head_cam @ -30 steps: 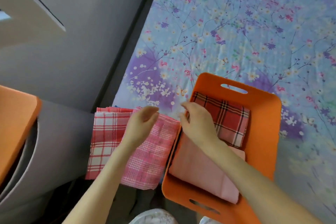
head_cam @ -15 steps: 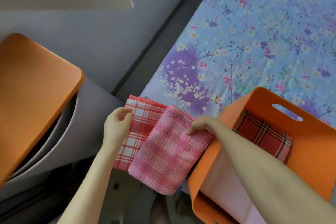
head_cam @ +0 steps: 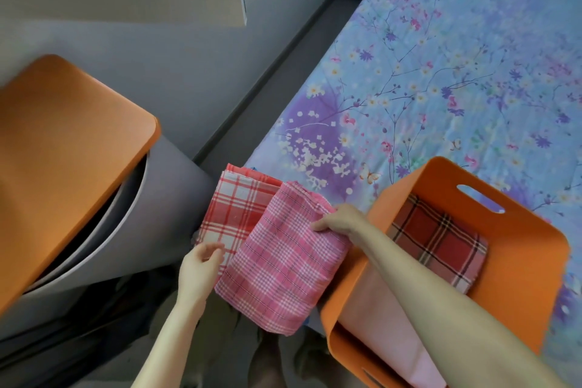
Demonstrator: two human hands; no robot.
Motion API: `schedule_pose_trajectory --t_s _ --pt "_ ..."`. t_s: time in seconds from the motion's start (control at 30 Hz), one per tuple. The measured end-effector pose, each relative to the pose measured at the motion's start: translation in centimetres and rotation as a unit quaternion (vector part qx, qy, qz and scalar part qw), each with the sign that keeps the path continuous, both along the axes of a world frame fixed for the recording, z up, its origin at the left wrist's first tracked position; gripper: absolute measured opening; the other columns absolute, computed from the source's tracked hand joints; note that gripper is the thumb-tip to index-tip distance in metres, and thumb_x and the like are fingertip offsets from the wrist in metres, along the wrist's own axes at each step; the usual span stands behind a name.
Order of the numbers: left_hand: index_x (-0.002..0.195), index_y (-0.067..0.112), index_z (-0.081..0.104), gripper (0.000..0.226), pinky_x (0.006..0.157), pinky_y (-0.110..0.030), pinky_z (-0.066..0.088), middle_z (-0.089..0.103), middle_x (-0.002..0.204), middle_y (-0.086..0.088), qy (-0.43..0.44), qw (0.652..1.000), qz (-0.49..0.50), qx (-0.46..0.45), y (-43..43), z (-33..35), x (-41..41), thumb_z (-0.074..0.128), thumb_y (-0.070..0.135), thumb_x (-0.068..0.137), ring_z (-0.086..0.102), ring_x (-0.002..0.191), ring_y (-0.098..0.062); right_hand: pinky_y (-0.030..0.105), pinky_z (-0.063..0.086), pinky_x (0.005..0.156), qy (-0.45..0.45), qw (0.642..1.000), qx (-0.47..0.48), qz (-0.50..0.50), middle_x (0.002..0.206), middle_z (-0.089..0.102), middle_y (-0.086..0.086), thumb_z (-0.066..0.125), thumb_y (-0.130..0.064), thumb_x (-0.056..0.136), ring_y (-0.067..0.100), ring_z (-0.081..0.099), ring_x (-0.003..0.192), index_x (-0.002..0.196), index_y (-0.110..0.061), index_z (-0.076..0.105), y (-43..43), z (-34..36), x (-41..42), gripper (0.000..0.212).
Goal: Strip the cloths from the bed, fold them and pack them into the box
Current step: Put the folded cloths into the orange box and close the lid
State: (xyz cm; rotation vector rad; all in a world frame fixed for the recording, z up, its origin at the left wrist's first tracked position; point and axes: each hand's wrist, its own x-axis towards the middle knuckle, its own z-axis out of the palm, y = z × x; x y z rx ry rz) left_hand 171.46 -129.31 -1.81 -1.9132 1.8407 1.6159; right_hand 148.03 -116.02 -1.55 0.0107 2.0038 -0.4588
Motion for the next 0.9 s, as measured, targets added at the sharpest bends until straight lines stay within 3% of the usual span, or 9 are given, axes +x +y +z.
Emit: schedule_pose_trajectory --t_s 0.07,0.13,0.2,0.37,0.5,0.57,0.7,0.8,0.9 --pt "0.096 0.017 0.065 0.01 0.089 -0.041 0.052 0.066 0.103 -0.006 -0.006 0.999 0.009 0.033 0.6 0.1 0.5 0.056 0.015 0.092 0.063 0.095 -0.022 0.032 0.054 0.082 -0.014 0.998 -0.055 0.028 0.095 0.069 0.003 0.079 -0.022 0.069 0.019 0.065 0.085 0.096 -0.011 0.069 -0.3 2.0 0.3 0.031" --pt "0.093 0.012 0.066 0.012 0.084 -0.036 0.051 0.067 0.094 -0.005 -0.011 0.997 -0.014 0.069 0.8 0.7 0.3 0.057 0.02 0.093 0.063 0.091 -0.022 0.024 0.046 0.061 0.063 0.99 -0.082 0.101 0.07 0.062 -0.001 0.073 -0.019 0.072 0.016 0.059 0.066 0.071 -0.013 0.064 -0.9 5.6 1.8 0.011" --pt "0.089 0.015 0.066 0.017 0.084 -0.037 0.051 0.067 0.089 -0.004 -0.013 0.994 -0.049 0.092 0.8 1.9 -0.3 0.06 0.031 0.091 0.063 0.089 -0.023 0.026 0.033 0.051 0.124 0.976 -0.139 0.111 0.054 0.05 0.002 0.069 -0.015 0.072 0.016 0.047 0.053 0.055 -0.012 0.053 -0.6 10.1 3.7 0.023" --pt "0.111 0.017 0.062 0.08 0.088 -0.043 0.051 0.066 0.111 -0.005 0.051 0.98 -0.048 0.189 -0.9 6.2 -4.3 0.067 0.077 0.058 0.063 0.098 -0.024 0.047 0.054 0.074 0.164 0.93 -0.325 -0.045 0.084 0.069 0.021 0.07 -0.015 0.076 0.037 0.067 0.082 0.086 0.0 0.069 4.4 21.0 3.4 0.018" --pt "0.123 0.014 0.057 0.082 0.092 -0.059 0.045 0.06 0.125 -0.02 0.155 0.842 0.016 0.516 2.8 10.2 -9.0 0.065 0.07 0.064 0.055 0.114 -0.043 0.03 0.058 0.063 0.123 0.866 -0.387 -0.291 0.074 0.073 0.006 0.066 0.0 0.079 0.018 0.069 0.064 0.084 -0.008 0.071 11.4 25.7 0.5 0.01" --pt "0.115 0.014 0.067 0.069 0.092 -0.058 0.045 0.062 0.124 -0.017 0.179 0.787 0.002 0.591 5.7 12.0 -12.0 0.072 0.062 0.065 0.058 0.111 -0.041 0.03 0.059 0.063 0.114 0.844 -0.378 -0.362 0.081 0.074 0.009 0.065 -0.004 0.08 0.021 0.07 0.067 0.091 -0.005 0.069 15.7 26.0 -0.8 0.012" --pt "0.088 0.013 0.07 0.022 0.067 -0.033 0.054 0.072 0.086 -0.007 0.178 0.9 -0.055 0.394 11.1 12.8 -18.0 0.061 0.033 0.085 0.07 0.064 -0.019 0.023 0.057 0.058 0.175 0.844 -0.309 -0.403 0.081 0.074 0.0 0.063 -0.001 0.084 0.015 0.071 0.07 0.096 -0.01 0.067 22.6 22.0 -1.3 0.015" --pt "0.093 0.014 0.064 0.009 0.06 -0.025 0.054 0.07 0.09 -0.006 0.203 0.953 -0.123 0.19 15.0 11.0 -21.7 0.067 0.018 0.085 0.066 0.071 -0.015 0.026 0.049 0.064 0.29 0.862 -0.173 -0.378 0.086 0.07 0.004 0.065 0.001 0.085 0.012 0.064 0.072 0.101 -0.001 0.068 26.4 15.6 -0.8 0.017" --pt "0.099 0.016 0.061 0.018 0.081 -0.039 0.052 0.069 0.103 -0.008 0.167 0.949 -0.267 0.002 17.7 8.1 -23.3 0.063 0.03 0.088 0.065 0.093 -0.026 0.032 0.04 0.064 0.35 0.863 -0.062 -0.358 0.078 0.067 0.018 0.065 0.004 0.081 0.021 0.061 0.075 0.084 0.008 0.067 27.6 8.2 -0.4 0.005"
